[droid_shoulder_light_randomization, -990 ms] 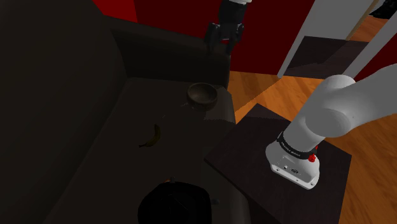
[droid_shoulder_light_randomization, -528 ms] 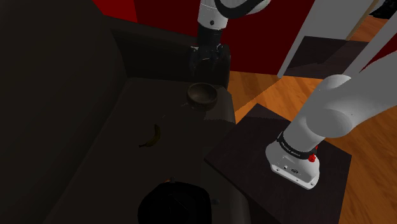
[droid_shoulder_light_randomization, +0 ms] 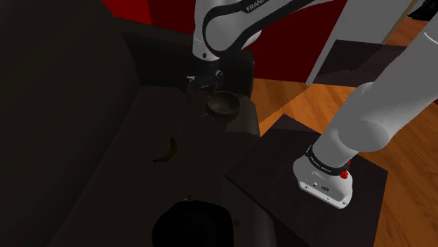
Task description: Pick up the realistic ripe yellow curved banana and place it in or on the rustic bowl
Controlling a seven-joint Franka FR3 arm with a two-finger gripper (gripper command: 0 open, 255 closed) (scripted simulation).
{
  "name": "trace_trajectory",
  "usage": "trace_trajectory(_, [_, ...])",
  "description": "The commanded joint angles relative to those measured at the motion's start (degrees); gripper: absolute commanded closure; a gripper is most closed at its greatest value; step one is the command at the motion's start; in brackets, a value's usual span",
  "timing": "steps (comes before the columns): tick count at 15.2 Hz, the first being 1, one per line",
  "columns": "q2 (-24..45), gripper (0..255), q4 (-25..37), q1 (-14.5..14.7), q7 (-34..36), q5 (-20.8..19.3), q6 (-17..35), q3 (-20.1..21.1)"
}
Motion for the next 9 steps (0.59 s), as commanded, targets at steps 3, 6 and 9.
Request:
trace_trajectory(3, [8.85, 0, 2.86, 0.84, 4.61, -2.59, 5.56, 2.14])
trace_trajectory(6, [15.89, 0, 6.15, 1.78, 8.14, -5.58, 8.75, 2.65])
trace_trajectory(9, [22.93, 0, 10.09, 3.37, 11.63, -8.78, 11.22, 2.30])
